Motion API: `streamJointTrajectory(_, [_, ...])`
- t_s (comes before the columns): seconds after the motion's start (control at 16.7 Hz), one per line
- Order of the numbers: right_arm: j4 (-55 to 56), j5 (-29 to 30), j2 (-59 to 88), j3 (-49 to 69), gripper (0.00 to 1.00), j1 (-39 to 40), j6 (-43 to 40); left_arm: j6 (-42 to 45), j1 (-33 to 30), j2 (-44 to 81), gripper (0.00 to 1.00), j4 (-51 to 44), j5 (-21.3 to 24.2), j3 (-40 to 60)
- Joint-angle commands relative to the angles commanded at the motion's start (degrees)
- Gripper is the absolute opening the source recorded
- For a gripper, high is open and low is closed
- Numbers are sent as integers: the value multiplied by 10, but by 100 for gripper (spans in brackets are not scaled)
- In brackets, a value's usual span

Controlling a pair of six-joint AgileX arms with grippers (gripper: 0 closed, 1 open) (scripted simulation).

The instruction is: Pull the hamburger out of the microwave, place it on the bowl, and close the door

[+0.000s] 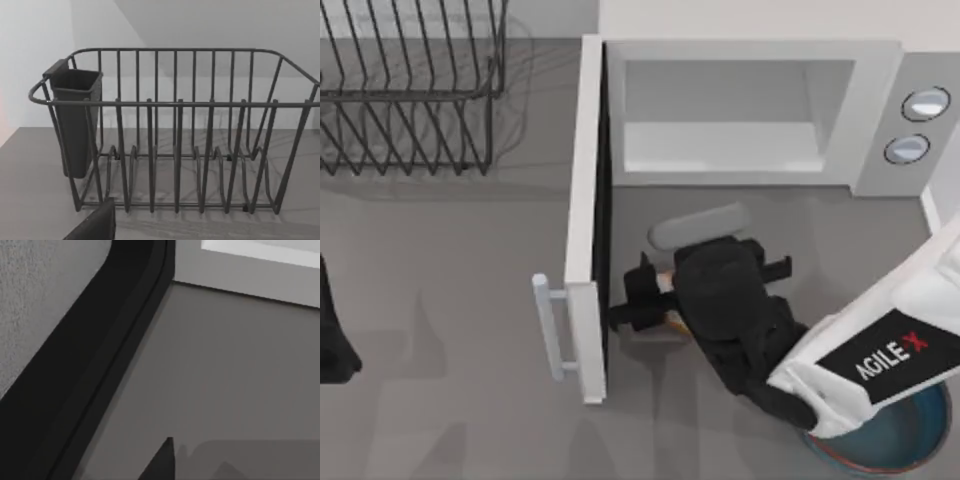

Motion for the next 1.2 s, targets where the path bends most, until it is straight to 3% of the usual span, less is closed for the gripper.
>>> streamJointTrajectory(0.42, [-17,-1,-13,8,0,-4,0,0,0,0,100,0,0,0])
streamJointTrajectory(1.2, [-239,-4,-182,55,0,-4,0,0,0,0,100,0,0,0])
